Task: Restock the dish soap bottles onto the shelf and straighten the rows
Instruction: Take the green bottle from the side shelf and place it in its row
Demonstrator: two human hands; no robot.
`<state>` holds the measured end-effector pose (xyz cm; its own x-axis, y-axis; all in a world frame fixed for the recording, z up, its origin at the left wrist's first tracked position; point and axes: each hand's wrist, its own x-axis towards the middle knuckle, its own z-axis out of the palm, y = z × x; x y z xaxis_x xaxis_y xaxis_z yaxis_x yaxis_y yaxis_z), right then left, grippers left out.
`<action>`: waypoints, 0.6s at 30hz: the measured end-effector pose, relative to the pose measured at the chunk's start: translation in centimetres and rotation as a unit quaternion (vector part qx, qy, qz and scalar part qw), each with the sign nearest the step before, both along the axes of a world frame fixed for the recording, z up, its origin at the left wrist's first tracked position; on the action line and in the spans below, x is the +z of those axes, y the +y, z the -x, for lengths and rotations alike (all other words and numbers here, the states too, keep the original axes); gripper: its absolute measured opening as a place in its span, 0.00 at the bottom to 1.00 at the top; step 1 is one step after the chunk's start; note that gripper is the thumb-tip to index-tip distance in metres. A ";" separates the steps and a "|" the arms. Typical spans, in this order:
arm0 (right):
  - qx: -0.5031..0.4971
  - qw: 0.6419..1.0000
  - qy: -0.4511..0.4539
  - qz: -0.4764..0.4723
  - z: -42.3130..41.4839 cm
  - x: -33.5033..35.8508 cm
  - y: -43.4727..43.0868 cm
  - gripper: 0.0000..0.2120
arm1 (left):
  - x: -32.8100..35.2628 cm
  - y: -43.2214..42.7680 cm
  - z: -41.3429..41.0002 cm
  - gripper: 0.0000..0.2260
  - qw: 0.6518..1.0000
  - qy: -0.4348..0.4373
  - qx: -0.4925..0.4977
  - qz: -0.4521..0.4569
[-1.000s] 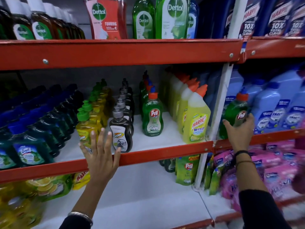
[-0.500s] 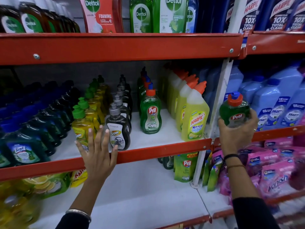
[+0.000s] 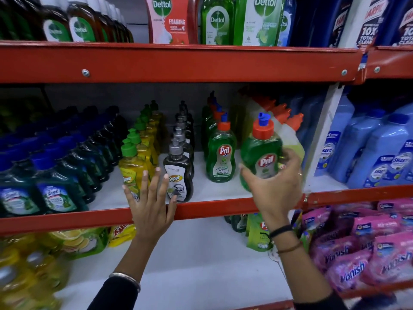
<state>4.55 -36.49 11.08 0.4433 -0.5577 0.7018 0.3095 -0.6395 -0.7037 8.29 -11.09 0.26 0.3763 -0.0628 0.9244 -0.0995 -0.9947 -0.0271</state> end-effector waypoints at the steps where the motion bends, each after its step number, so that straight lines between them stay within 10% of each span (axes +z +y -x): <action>1: 0.012 1.000 0.012 -0.007 -0.3 -0.1 0.9 0.42 | 0.0 0.0 -0.1 0.25 1.000 -0.004 -0.001 -0.001; 18: 0.049 0.989 0.138 0.001 -4.3 -3.0 4.4 0.47 | -0.4 0.0 -0.3 0.25 0.999 -0.033 -0.017 -0.011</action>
